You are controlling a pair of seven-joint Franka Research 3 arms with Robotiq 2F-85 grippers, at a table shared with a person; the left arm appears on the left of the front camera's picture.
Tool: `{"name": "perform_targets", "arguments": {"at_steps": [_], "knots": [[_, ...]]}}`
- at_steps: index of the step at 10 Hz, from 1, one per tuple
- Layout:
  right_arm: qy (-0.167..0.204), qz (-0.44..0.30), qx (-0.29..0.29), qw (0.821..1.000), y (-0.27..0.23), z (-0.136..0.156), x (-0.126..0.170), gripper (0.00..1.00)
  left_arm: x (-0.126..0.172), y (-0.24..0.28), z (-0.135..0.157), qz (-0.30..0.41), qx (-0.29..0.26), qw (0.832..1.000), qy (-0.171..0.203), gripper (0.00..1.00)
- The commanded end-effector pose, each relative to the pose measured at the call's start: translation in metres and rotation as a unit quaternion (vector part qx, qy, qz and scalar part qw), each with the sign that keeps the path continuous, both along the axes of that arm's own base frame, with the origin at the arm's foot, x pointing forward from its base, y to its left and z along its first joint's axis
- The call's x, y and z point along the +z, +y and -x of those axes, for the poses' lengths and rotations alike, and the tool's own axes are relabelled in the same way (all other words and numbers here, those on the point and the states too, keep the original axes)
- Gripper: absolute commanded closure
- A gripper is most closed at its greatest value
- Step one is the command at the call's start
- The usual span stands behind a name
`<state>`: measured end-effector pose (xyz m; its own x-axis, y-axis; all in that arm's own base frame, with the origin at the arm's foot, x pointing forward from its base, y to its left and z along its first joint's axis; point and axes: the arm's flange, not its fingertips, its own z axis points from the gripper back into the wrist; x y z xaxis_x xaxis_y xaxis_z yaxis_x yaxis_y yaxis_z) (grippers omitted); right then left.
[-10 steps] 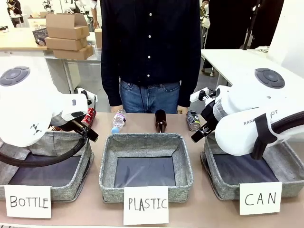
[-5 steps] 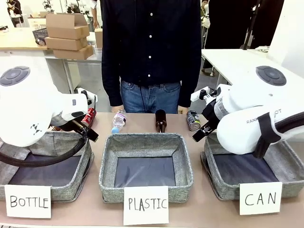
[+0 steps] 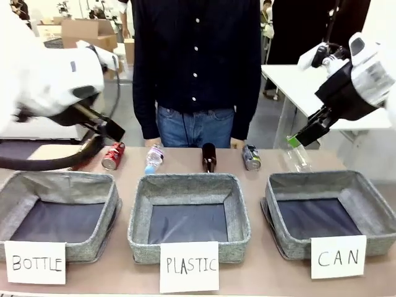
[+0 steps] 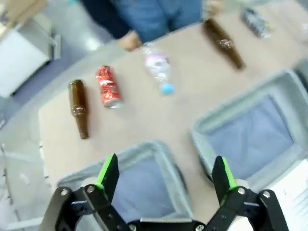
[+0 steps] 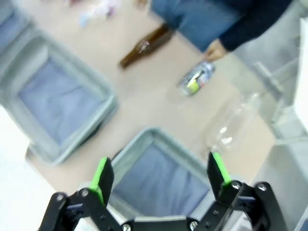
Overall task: Sort the can waste into the basket.
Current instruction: Pick up the can waste from the table and place it in the right Fabric basket.
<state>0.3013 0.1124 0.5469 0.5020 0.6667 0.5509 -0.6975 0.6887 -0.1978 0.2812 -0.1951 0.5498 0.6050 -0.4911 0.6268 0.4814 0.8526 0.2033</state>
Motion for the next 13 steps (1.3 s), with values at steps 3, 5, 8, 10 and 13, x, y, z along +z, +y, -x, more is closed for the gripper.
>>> {"name": "perform_targets", "arguments": {"at_steps": [3, 5, 8, 10, 13], "knots": [[0.0, 0.0, 0.0, 1.0, 0.0, 0.0, 0.0, 0.0, 0.0, -0.005, 0.017, 0.008, -0.043, 0.998, 0.041, 0.0], [0.035, 0.02, 0.003, 0.999, -0.002, 0.008, -0.007, 0.0, -0.008, 0.002, 0.017, 0.008, -0.053, 0.995, 0.085, 0.0], [0.234, -0.206, -0.053, 0.949, -0.027, -0.004, -0.003, 0.0, 0.01, 0.024, -0.026, 0.246, -0.261, 0.881, 0.31, 0.0], [0.316, -0.354, -0.036, 0.879, -0.063, -0.002, -0.012, 0.0, 0.018, 0.095, -0.041, 0.41, -0.244, 0.825, 0.304, 0.0], [0.299, -0.532, -0.094, 0.787, -0.145, 0.0, -0.028, 0.0, -0.004, 0.195, -0.021, 0.553, -0.189, 0.783, 0.212, 0.0]]}}
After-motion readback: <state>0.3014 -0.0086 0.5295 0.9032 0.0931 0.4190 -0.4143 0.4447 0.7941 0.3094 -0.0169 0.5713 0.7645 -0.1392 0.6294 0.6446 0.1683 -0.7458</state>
